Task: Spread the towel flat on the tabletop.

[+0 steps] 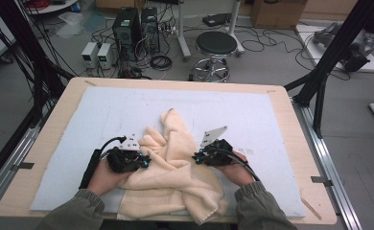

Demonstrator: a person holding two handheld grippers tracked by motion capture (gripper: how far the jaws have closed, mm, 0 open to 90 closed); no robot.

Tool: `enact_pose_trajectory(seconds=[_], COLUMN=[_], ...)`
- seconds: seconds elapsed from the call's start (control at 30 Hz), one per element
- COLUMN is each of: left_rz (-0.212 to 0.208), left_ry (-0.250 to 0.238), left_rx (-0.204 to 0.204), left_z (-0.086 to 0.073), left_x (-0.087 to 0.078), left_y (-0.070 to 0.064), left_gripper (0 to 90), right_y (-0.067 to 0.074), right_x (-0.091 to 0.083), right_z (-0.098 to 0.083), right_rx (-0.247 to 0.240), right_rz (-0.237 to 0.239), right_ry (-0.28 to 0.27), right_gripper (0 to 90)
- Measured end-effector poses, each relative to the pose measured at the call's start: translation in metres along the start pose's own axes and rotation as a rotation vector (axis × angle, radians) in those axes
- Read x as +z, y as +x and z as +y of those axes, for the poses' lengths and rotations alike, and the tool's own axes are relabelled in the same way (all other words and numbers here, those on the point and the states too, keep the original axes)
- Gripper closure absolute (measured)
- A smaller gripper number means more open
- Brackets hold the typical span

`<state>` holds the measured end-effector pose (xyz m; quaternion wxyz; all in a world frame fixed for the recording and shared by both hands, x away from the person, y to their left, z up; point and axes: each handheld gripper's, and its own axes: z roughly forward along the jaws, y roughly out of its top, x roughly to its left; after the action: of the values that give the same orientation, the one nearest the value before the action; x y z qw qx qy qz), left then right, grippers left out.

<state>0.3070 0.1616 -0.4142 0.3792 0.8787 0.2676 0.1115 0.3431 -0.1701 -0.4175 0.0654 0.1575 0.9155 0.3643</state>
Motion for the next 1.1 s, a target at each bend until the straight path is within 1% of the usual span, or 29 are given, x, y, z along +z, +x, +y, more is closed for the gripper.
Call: enact_pose_trajectory(seconds=[0.03,0.1,0.13,0.2,0.23,0.4,0.47,0.63,0.7,0.77,0.83,0.87,0.93,0.97,1.03,1.1], left_rz=[0.004,0.012,0.013,0.008,0.006,0.005,-0.003,-0.025,-0.036,-0.052,-0.054,-0.048,-0.041,-0.038,-0.021,-0.008], left_ry=[-0.004,-0.025,-0.032,-0.048,-0.052,-0.073,-0.082,-0.095,-0.103,-0.112,-0.128,-0.141,-0.167,-0.182,-0.194,-0.202], left_rx=[0.004,0.005,0.002,-0.008,-0.009,-0.003,0.002,0.027,0.039,0.043,0.043,0.032,0.019,0.017,0.027,0.018], left_z=[0.000,-0.001,-0.002,-0.005,-0.007,-0.015,-0.018,-0.024,-0.025,-0.024,-0.019,-0.016,-0.008,-0.004,0.004,0.010], left_x=[-0.003,-0.008,-0.012,-0.017,-0.020,-0.038,-0.046,-0.068,-0.075,-0.081,-0.082,-0.082,-0.080,-0.078,-0.070,-0.059], left_y=[-0.001,-0.004,-0.006,-0.008,-0.010,-0.022,-0.028,-0.045,-0.050,-0.049,-0.044,-0.041,-0.032,-0.028,-0.017,-0.006], left_gripper=[84.7,84.8,84.9,85.0,85.0,85.2,85.3,85.3,85.0,82.1,77.8,74.8,70.1,67.6,63.6,62.5], right_y=[0.001,0.005,0.007,0.013,0.017,0.039,0.048,0.069,0.076,0.079,0.078,0.074,0.064,0.057,0.043,0.025], right_x=[-0.007,-0.023,-0.031,-0.046,-0.052,-0.071,-0.077,-0.094,-0.099,-0.103,-0.107,-0.108,-0.106,-0.103,-0.092,-0.078], right_z=[-0.003,-0.009,-0.012,-0.019,-0.023,-0.039,-0.044,-0.046,-0.044,-0.040,-0.035,-0.032,-0.026,-0.024,-0.019,-0.015], right_rx=[0.004,0.007,-0.003,0.011,0.009,-0.007,-0.001,-0.019,-0.027,-0.033,-0.021,-0.027,-0.006,-0.003,0.002,0.024], right_rz=[-0.013,-0.041,-0.052,-0.062,-0.070,-0.081,-0.077,-0.061,-0.031,-0.002,-0.013,-0.020,-0.040,-0.047,-0.069,-0.074], right_ry=[-0.003,0.013,0.009,-0.005,-0.007,0.006,-0.002,-0.033,-0.050,-0.076,-0.113,-0.129,-0.158,-0.167,-0.170,-0.185], right_gripper=[84.7,84.7,84.7,84.8,84.8,84.8,84.7,84.7,83.7,78.4,73.9,72.1,68.9,68.0,66.2,66.0])
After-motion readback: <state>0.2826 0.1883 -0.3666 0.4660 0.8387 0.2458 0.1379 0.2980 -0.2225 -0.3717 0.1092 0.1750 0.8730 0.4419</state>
